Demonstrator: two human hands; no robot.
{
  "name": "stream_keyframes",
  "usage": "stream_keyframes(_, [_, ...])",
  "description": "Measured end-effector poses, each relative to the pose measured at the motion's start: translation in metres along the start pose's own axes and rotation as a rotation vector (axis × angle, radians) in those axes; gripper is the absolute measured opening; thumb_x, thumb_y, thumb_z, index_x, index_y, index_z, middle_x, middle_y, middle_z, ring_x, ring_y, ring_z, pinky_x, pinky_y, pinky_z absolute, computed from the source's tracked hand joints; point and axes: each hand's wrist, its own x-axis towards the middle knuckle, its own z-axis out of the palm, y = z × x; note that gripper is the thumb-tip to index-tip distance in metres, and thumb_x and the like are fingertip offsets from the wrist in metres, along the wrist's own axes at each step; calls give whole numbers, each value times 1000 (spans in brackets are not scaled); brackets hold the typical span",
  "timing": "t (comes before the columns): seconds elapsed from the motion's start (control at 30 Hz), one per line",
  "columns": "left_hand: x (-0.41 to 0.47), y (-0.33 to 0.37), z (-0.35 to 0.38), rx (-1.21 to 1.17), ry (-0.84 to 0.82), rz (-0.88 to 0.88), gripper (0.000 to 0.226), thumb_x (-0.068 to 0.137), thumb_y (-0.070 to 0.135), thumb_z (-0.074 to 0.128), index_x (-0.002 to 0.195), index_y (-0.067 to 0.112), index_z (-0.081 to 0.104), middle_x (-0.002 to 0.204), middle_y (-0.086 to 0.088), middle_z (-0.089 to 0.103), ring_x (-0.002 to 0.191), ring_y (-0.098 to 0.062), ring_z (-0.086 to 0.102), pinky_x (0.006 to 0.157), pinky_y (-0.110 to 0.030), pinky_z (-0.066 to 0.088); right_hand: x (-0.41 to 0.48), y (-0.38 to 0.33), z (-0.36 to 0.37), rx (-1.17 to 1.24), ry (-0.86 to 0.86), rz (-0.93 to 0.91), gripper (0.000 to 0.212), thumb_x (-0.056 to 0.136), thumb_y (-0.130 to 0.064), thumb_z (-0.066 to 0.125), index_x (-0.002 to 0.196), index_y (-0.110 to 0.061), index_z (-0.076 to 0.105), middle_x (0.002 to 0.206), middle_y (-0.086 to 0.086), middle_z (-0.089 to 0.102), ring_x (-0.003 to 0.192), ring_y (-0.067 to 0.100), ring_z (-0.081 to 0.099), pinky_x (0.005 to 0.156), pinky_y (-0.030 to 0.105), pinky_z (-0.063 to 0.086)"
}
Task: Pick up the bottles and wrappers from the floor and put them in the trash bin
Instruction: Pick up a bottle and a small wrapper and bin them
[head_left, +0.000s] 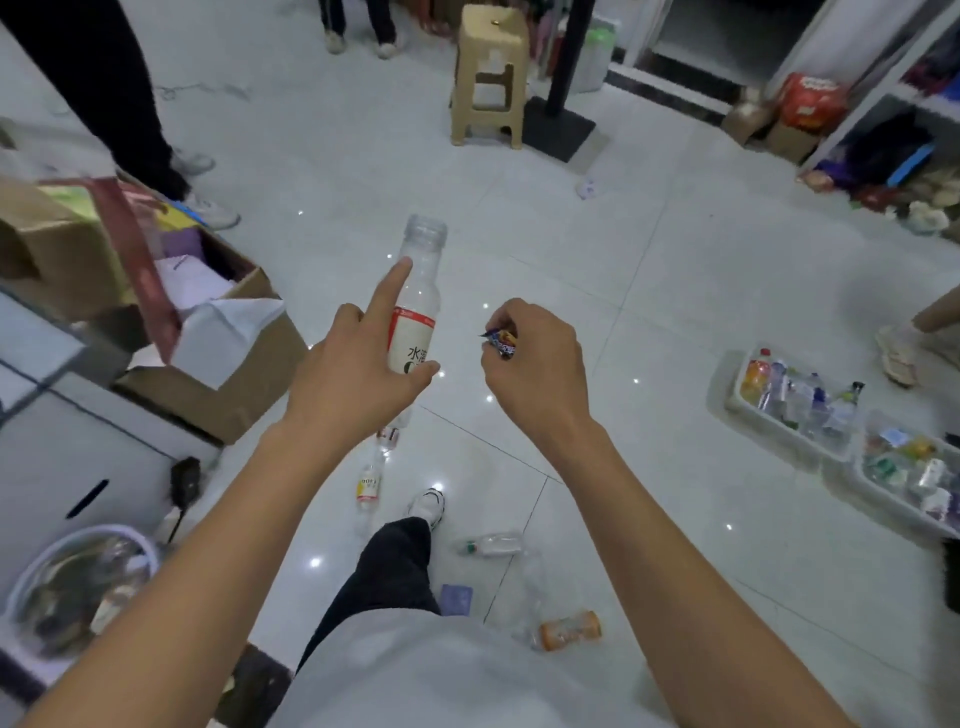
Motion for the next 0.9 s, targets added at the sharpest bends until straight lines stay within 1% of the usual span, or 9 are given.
stream_keyframes(0.1, [-48, -24, -14, 2, 78, -113, 98, 81, 54, 70, 150, 58, 0, 120, -8, 52, 102, -32, 58, 75, -41, 49, -21, -17, 11, 0, -76, -87, 14, 87, -11, 61, 97, -20, 64, 94, -5, 66, 84, 17, 63, 73, 43, 57])
stream_keyframes(0.27, [-124, -69, -44, 34, 191, -319, 98, 83, 54, 69, 150, 57, -2, 118, -6, 49, 101, -33, 59, 74, -40, 47, -50, -66, 49, 13, -213, -257, 12, 87, -10, 62, 96, -18, 65, 94, -4, 66, 85, 18, 63, 77, 42, 56])
stream_keyframes(0.33, [-152, -88, -57, 22, 240, -388, 98, 83, 54, 69, 150, 57, -3, 117, -6, 50, 99, -33, 59, 78, -45, 52, -60, -91, 69, 22, -267, -346, 10, 87, -11, 63, 94, -17, 65, 92, -3, 67, 84, 19, 63, 76, 42, 55])
stream_keyframes(0.4, [-178, -107, -69, -13, 292, -456, 99, 83, 53, 70, 150, 58, -2, 115, -6, 51, 97, -31, 58, 78, -47, 53, -70, -117, 91, 17, -330, -428, 9, 87, -12, 63, 94, -17, 65, 91, -3, 67, 83, 19, 63, 75, 42, 56])
stream_keyframes(0.5, [-216, -136, -87, -41, 376, -576, 99, 83, 52, 71, 150, 58, -1, 112, -5, 50, 97, -26, 54, 75, -41, 48, -87, -156, 126, 44, -434, -554, 8, 88, -11, 63, 92, -16, 65, 89, -2, 67, 80, 18, 63, 72, 41, 56])
stream_keyframes(0.57, [-238, -154, -98, -21, 417, -652, 98, 83, 53, 70, 150, 58, 0, 113, -5, 51, 100, -27, 54, 77, -40, 44, -100, -179, 148, 54, -487, -630, 7, 87, -10, 64, 92, -16, 65, 88, -1, 67, 80, 18, 62, 69, 41, 56])
stream_keyframes(0.7, [-270, -188, -120, -31, 472, -790, 100, 81, 53, 71, 150, 60, -2, 110, -4, 50, 96, -28, 56, 78, -42, 49, -124, -220, 191, 44, -584, -748, 7, 86, -8, 65, 88, -14, 63, 86, 0, 66, 78, 18, 60, 67, 37, 54])
stream_keyframes(0.8, [-280, -218, -135, -27, 509, -836, 101, 81, 53, 71, 149, 61, -3, 104, -3, 48, 91, -29, 56, 75, -42, 49, -134, -250, 228, 11, -624, -810, 9, 84, -9, 66, 87, -17, 63, 85, -2, 65, 80, 17, 59, 66, 34, 51])
stream_keyframes(0.9, [-295, -243, -151, -52, 496, -895, 99, 82, 51, 69, 149, 61, -4, 105, -3, 47, 91, -29, 55, 70, -38, 42, -147, -283, 257, -7, -661, -828, 10, 84, -9, 66, 86, -17, 62, 84, -2, 65, 78, 17, 59, 66, 36, 52])
